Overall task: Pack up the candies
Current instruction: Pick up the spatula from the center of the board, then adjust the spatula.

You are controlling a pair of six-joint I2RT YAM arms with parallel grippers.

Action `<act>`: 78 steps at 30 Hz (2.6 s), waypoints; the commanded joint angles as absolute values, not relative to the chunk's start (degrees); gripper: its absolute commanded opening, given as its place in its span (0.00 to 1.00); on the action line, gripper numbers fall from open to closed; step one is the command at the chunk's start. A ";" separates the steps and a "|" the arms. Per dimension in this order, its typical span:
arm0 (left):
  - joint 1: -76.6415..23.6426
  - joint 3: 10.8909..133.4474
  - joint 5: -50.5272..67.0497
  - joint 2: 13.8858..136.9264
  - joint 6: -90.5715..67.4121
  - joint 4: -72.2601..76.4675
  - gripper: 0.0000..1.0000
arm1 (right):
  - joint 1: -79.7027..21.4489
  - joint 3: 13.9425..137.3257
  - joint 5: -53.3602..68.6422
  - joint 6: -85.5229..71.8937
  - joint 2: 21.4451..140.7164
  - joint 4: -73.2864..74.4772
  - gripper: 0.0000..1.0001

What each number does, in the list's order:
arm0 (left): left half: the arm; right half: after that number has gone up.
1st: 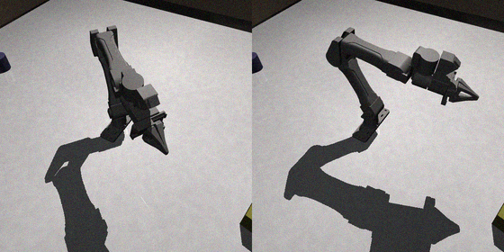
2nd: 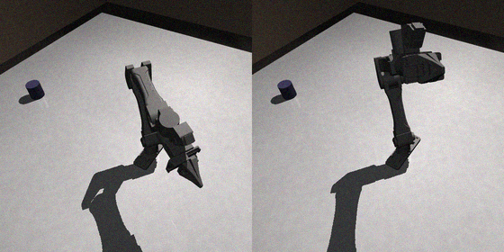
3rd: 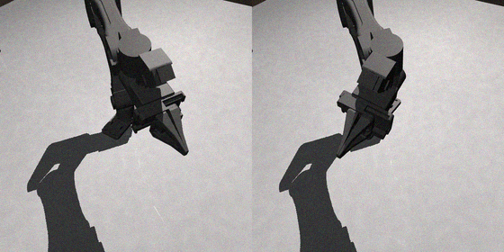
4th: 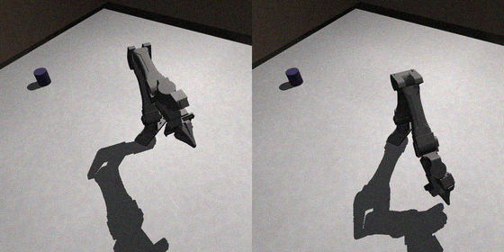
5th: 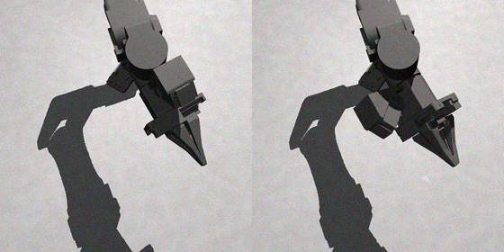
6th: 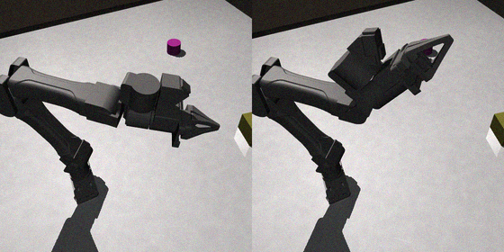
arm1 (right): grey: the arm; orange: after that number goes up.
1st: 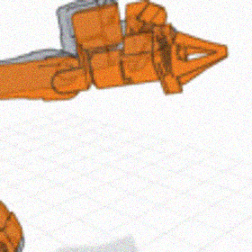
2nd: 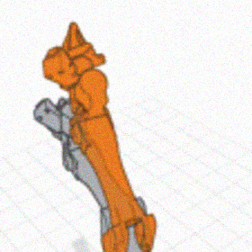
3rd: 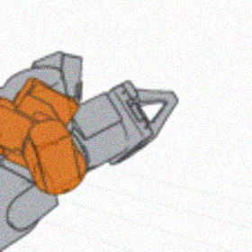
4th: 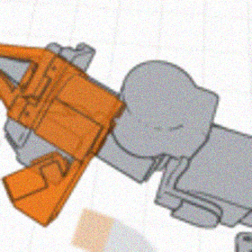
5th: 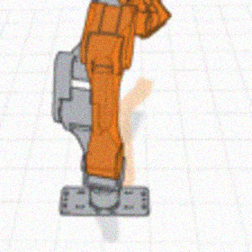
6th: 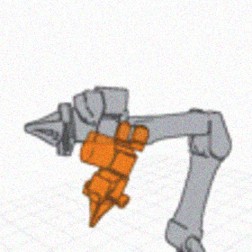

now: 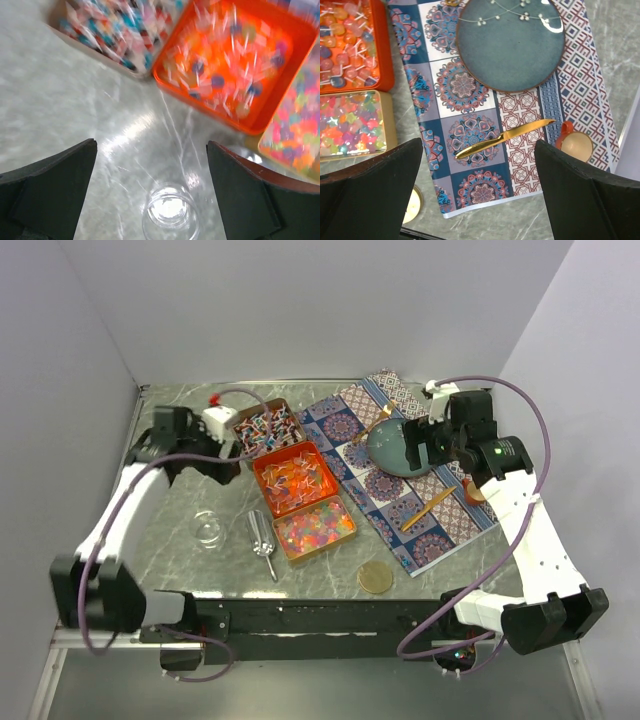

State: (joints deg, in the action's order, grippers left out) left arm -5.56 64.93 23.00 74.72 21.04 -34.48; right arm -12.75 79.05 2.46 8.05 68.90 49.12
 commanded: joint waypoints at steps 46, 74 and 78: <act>-3.61 79.26 43.75 89.48 44.04 -78.93 0.01 | -12.74 82.44 26.26 16.17 74.00 44.65 0.94; -0.26 48.43 50.62 60.56 -42.63 -8.35 0.01 | -44.12 77.16 28.30 34.09 80.50 22.49 0.83; -0.18 48.52 52.20 60.64 -42.89 -7.12 0.01 | -44.82 83.22 27.95 36.74 86.12 28.29 0.77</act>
State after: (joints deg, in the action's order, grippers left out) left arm -0.51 47.92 48.93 62.30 -41.41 -12.12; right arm -43.86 76.75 28.25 33.06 82.39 25.12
